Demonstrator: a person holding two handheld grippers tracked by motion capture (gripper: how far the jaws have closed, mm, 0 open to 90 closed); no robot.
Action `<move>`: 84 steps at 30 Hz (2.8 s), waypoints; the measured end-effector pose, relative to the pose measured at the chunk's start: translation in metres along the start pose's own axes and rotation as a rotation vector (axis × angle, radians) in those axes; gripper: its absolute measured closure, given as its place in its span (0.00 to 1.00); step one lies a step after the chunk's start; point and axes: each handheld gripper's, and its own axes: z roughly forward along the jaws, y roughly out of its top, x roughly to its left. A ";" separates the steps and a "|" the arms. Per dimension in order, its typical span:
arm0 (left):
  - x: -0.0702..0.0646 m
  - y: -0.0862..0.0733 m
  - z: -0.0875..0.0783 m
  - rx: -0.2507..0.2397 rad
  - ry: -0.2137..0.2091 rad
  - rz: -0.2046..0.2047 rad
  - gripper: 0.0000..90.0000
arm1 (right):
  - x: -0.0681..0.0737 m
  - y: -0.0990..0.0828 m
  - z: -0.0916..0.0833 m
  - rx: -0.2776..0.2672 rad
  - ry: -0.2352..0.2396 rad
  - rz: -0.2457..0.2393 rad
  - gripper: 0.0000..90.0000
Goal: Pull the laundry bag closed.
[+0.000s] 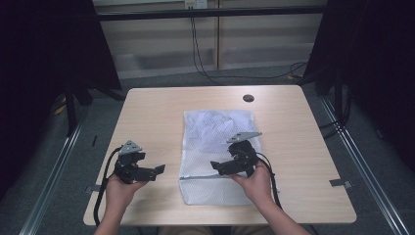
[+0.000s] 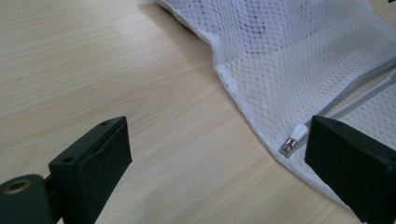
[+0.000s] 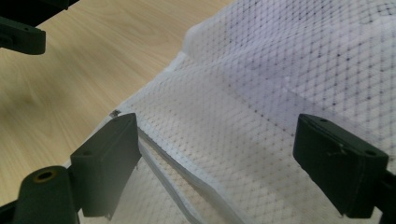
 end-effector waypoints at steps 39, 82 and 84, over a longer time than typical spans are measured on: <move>0.000 -0.001 0.000 0.006 -0.018 0.002 0.08 | 0.023 0.009 0.037 0.047 0.097 0.001 0.24; -0.003 -0.001 0.002 0.013 -0.022 0.011 0.09 | 0.035 0.007 0.065 0.115 0.258 0.088 0.51; -0.003 -0.001 0.002 0.011 -0.028 0.008 0.09 | 0.035 0.008 0.066 0.113 0.261 0.085 0.51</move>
